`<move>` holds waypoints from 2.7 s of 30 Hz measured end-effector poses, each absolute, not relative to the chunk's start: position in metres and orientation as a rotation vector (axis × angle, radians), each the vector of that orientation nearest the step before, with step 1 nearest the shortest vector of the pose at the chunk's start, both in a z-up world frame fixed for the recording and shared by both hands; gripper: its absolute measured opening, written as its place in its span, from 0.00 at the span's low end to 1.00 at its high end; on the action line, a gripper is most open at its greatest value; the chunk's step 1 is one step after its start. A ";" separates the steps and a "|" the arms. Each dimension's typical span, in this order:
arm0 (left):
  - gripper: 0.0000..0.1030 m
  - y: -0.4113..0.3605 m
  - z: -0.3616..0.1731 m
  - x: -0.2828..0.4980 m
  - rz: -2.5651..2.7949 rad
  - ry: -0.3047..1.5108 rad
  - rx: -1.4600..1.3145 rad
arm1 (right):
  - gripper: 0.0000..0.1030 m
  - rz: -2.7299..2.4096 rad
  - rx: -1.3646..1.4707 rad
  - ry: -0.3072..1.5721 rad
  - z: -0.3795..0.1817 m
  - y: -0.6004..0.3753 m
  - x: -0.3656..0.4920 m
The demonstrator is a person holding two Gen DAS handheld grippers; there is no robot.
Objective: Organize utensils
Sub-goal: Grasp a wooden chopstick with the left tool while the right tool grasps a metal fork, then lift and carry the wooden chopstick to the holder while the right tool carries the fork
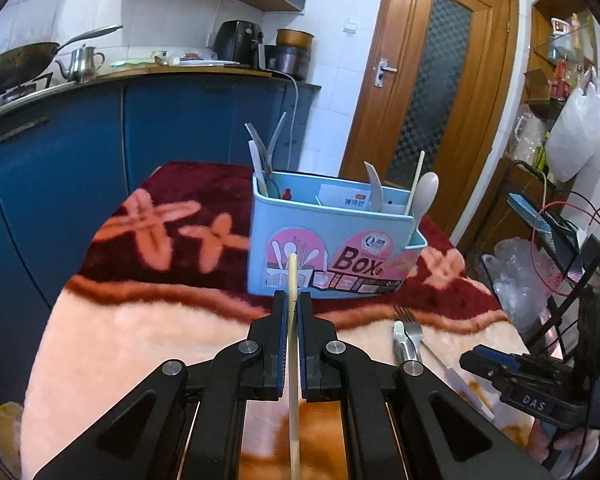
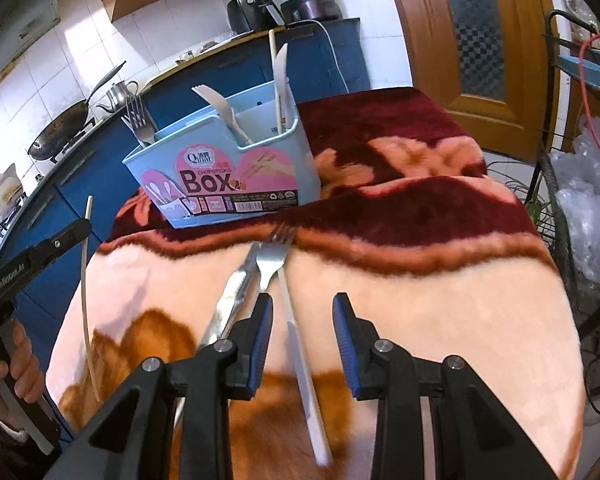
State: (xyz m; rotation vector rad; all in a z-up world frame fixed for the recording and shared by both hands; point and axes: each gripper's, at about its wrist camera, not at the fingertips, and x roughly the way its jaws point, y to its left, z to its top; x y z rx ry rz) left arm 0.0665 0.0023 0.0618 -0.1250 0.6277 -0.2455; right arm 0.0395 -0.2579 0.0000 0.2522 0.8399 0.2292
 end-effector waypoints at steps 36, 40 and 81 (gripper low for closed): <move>0.04 0.002 0.041 0.078 -0.314 0.591 -0.156 | 0.06 0.375 0.385 0.850 0.004 -0.245 0.110; 0.04 0.002 0.051 0.073 -0.321 0.553 -0.163 | 0.04 0.413 0.371 0.745 0.028 -0.243 0.088; 0.04 0.002 0.160 0.165 -0.028 0.021 -0.250 | 0.03 0.327 0.297 0.239 0.145 -0.249 0.105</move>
